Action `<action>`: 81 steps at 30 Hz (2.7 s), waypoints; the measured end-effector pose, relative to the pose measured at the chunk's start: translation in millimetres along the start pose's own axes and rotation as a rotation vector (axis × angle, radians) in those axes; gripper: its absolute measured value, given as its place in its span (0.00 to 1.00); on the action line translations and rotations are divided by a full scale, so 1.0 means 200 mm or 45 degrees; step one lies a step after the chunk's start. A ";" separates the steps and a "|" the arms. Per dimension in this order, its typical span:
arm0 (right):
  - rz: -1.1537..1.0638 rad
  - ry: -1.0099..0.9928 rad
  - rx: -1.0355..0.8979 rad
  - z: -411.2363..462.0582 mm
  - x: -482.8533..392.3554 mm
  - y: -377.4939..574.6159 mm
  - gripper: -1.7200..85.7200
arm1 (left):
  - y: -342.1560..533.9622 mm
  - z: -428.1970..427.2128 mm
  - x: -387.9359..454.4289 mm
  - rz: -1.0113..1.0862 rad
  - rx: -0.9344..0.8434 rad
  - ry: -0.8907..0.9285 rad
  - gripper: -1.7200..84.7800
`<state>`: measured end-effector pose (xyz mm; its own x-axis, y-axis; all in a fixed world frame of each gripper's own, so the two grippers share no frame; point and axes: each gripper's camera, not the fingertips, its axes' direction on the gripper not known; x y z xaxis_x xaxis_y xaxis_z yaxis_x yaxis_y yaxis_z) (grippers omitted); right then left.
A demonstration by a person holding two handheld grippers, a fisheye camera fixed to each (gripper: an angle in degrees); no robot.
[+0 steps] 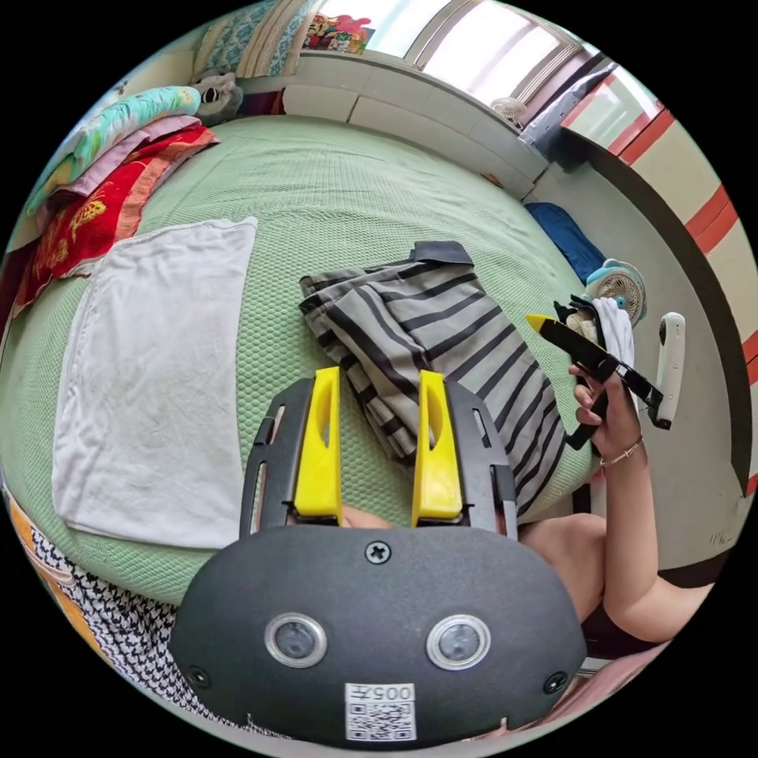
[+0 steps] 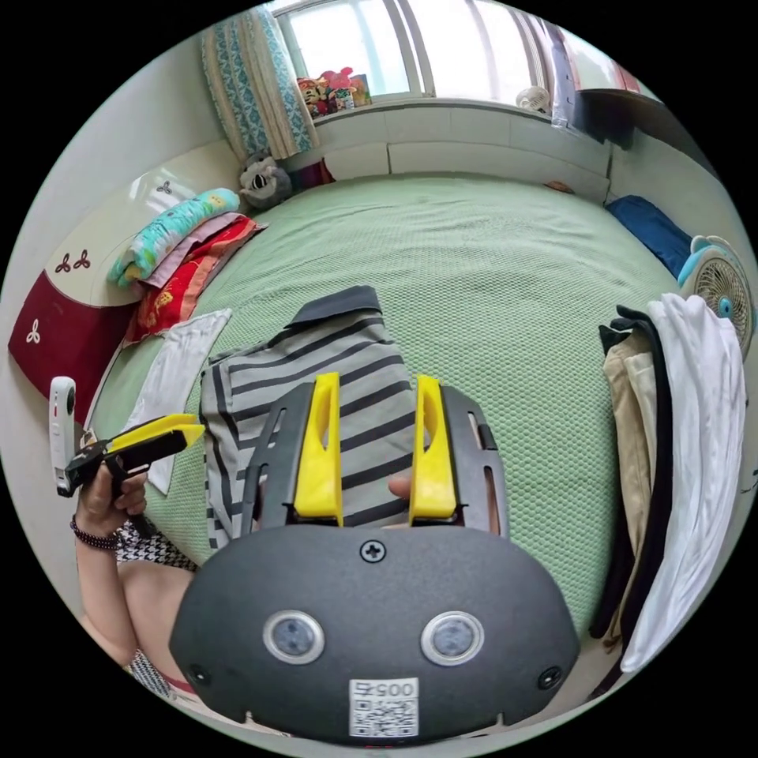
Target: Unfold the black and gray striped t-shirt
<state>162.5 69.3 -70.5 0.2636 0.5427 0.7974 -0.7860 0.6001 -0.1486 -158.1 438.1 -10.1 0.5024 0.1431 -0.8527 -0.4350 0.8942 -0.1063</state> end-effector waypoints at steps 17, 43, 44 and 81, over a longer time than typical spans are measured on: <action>0.139 -0.019 -0.167 0.18 0.14 0.10 0.07 | -0.14 0.19 0.13 0.094 0.042 -0.199 0.10; -0.122 -0.128 0.064 -0.16 -0.27 0.13 0.16 | 0.03 -0.37 0.04 -0.121 0.278 -0.298 0.09; -0.166 -0.171 0.055 -0.16 -0.32 0.16 0.16 | 0.05 -0.38 0.04 -0.118 0.262 -0.304 0.09; -0.098 -0.344 -0.036 -0.23 -0.05 0.17 0.04 | 0.03 -0.11 0.50 0.218 -0.006 -0.082 0.10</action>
<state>158.7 111.2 -109.5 0.1603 0.3212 0.9334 -0.7526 0.6516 -0.0950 -127.1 447.9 -107.6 0.4678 0.3201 -0.8238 -0.5217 0.8524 0.0349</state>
